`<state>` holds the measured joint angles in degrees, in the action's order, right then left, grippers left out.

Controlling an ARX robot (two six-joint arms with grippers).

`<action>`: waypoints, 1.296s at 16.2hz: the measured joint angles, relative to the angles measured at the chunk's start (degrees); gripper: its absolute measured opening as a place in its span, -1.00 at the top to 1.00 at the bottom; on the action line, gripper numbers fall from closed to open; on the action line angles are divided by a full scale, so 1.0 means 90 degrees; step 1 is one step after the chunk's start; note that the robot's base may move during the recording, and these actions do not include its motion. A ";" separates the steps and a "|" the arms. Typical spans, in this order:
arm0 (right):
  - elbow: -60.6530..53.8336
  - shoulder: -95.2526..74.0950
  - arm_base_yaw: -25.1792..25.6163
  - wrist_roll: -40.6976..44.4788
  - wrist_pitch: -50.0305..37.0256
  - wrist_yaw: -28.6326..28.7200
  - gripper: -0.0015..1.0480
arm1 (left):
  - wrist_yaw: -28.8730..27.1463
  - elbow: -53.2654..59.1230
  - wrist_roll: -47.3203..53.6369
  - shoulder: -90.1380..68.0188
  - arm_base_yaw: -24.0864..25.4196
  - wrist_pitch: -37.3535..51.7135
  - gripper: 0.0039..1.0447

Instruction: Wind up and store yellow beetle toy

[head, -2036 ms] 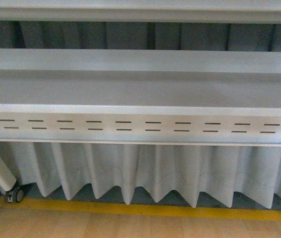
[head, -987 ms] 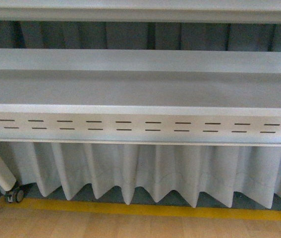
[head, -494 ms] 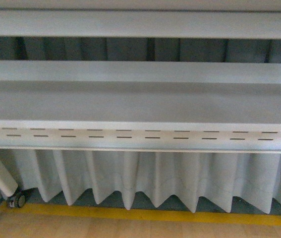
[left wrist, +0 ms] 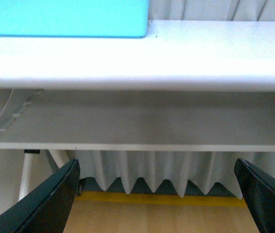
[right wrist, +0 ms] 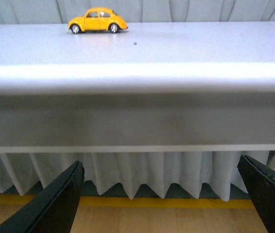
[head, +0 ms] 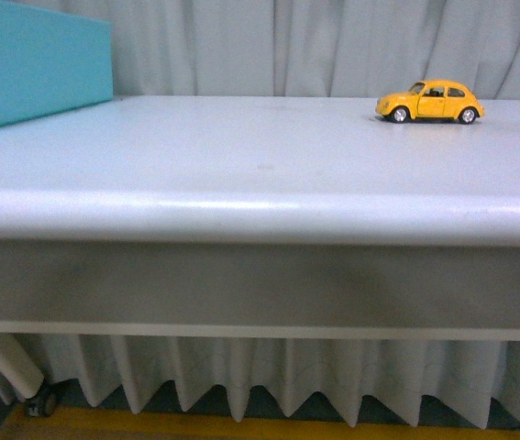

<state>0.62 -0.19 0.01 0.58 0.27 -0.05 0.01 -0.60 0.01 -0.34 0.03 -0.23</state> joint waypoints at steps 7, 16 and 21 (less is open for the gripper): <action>0.0000 0.0000 0.0000 -0.0005 -0.0010 0.0002 -0.87 | -0.0010 0.0000 -0.0002 0.0000 0.0000 -0.0005 -0.88; 0.0000 -0.0002 0.0000 -0.0017 -0.0036 0.0000 -0.87 | -0.0005 0.0000 -0.0002 0.0000 0.0000 0.0027 -0.88; 0.0000 -0.0002 0.0000 -0.0017 -0.0005 0.0005 -0.87 | -0.0005 0.0000 0.0000 0.0000 0.0000 0.0012 -0.88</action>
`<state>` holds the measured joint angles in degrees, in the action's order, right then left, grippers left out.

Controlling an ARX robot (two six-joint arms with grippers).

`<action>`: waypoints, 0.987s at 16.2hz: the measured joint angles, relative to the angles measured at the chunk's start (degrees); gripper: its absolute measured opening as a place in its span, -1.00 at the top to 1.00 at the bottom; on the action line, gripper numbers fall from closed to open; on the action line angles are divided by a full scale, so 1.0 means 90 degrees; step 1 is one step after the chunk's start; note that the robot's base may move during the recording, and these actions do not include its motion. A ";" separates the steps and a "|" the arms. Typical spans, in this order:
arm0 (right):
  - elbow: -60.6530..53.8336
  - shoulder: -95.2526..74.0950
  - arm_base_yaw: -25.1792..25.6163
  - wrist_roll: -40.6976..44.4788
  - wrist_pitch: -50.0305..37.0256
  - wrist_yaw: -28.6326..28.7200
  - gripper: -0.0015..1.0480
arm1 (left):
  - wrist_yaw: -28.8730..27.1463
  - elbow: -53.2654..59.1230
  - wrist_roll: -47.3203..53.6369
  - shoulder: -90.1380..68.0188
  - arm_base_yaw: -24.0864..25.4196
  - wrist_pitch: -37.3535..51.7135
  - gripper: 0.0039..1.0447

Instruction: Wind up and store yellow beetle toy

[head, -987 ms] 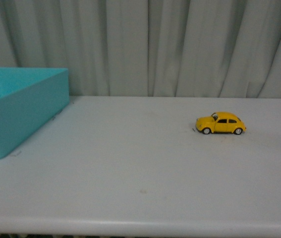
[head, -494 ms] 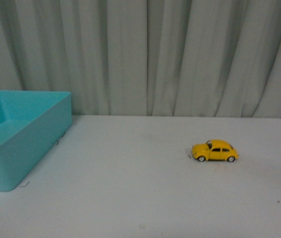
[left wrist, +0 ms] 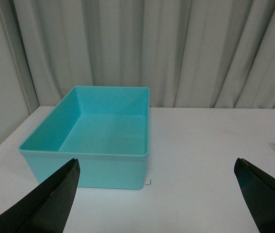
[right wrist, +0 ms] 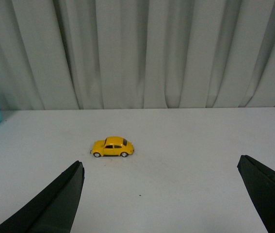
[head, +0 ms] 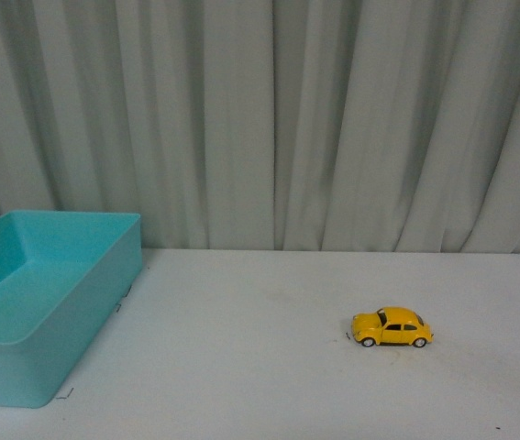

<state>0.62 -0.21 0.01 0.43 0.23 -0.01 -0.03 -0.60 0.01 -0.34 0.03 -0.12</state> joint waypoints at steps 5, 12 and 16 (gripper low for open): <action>0.0000 0.0000 0.0000 0.0000 0.0000 0.0000 -0.87 | 0.0000 0.0000 0.0000 0.0000 0.0000 0.0000 -0.88; 0.0000 0.0000 0.0000 0.0000 0.0000 0.0000 -0.87 | 0.0000 0.0000 0.0000 0.0000 0.0000 0.0000 -0.88; 0.0000 0.0000 0.0000 0.0000 0.0000 0.0000 -0.87 | 0.0000 0.0000 0.0000 0.0000 0.0000 -0.0002 -0.88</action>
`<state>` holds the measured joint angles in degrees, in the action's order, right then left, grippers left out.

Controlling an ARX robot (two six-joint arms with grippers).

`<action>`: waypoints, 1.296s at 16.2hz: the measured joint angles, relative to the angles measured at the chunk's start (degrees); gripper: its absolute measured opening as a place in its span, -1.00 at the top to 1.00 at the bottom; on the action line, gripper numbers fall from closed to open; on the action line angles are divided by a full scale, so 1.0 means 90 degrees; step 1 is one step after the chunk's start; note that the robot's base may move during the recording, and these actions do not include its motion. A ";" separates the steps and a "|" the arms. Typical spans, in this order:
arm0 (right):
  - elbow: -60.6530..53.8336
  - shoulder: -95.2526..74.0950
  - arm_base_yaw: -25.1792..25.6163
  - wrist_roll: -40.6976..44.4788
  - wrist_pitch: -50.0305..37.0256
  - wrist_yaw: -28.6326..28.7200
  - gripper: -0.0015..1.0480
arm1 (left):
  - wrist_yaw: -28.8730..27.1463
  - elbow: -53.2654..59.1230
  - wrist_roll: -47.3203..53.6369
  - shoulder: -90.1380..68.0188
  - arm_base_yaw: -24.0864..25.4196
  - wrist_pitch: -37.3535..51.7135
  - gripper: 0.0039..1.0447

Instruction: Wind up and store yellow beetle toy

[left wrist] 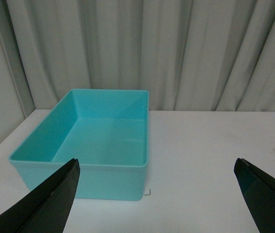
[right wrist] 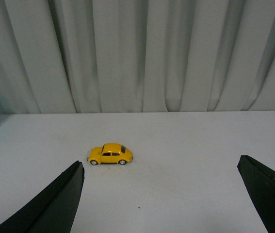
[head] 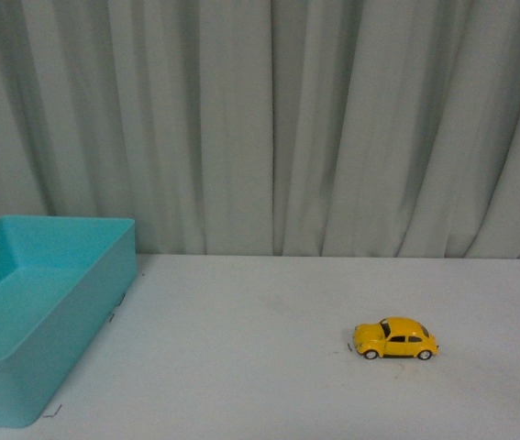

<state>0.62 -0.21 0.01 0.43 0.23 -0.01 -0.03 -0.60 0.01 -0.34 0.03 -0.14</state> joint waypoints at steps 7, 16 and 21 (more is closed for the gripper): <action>0.0000 0.0002 0.0000 0.0000 -0.0007 0.0000 -0.87 | 0.0000 0.0000 0.0000 0.0000 0.0000 -0.0007 -0.88; 0.0000 0.0000 0.0000 0.0000 0.0002 0.0000 -0.87 | 0.0000 0.0000 0.0000 0.0000 0.0000 -0.0012 -0.88; 0.0000 0.0000 0.0000 0.0000 0.0002 0.0000 -0.87 | 0.0000 0.0000 0.0000 0.0000 0.0000 -0.0012 -0.88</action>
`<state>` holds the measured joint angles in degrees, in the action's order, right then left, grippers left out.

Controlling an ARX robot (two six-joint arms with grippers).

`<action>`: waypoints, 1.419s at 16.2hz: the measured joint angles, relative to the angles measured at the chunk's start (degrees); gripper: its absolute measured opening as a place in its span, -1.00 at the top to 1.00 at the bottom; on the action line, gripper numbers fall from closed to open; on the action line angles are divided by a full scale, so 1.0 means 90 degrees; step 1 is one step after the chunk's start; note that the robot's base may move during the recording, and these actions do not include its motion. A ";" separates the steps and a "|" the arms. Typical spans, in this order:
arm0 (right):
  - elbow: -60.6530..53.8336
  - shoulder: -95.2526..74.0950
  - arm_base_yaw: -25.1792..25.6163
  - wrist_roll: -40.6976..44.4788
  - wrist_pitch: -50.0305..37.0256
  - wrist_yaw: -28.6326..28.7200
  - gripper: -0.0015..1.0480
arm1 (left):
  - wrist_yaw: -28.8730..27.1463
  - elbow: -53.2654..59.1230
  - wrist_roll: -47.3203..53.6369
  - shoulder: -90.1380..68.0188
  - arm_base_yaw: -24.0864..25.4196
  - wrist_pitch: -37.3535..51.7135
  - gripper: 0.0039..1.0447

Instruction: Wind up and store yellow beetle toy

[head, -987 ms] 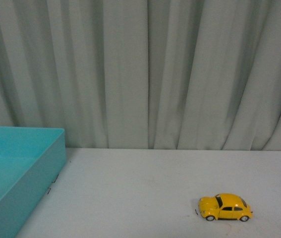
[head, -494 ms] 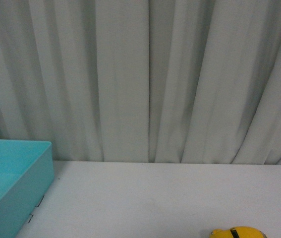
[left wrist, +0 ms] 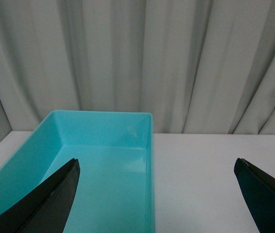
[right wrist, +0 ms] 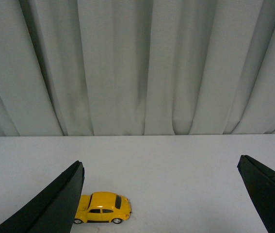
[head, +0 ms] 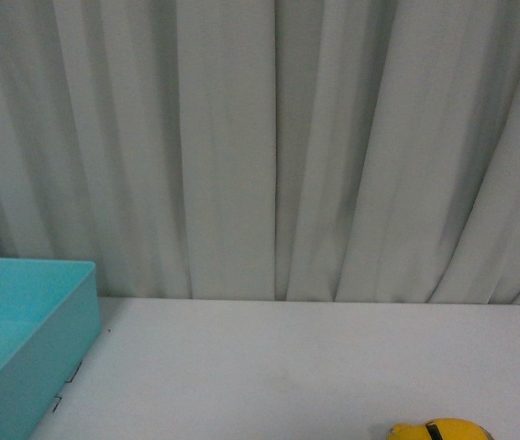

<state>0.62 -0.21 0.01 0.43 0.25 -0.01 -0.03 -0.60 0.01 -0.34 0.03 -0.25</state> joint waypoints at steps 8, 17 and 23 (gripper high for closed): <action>0.1178 -0.7123 0.2701 0.0415 -0.6669 0.4085 -0.87 | 0.0000 0.0000 0.0000 0.0000 0.0000 0.0012 -0.88; 0.5015 -1.1268 0.1268 0.2392 -0.3082 0.5268 -0.87 | 0.0000 0.0000 0.0000 0.0000 0.0000 0.0002 -0.88; 0.6807 -1.2662 0.0959 0.6431 0.0891 0.5207 -0.87 | 0.0002 0.0000 0.0000 0.0000 0.0000 0.0002 -0.88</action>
<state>61.89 -114.17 8.64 58.30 8.27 46.85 -0.01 -0.60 0.01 -0.34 0.03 -0.23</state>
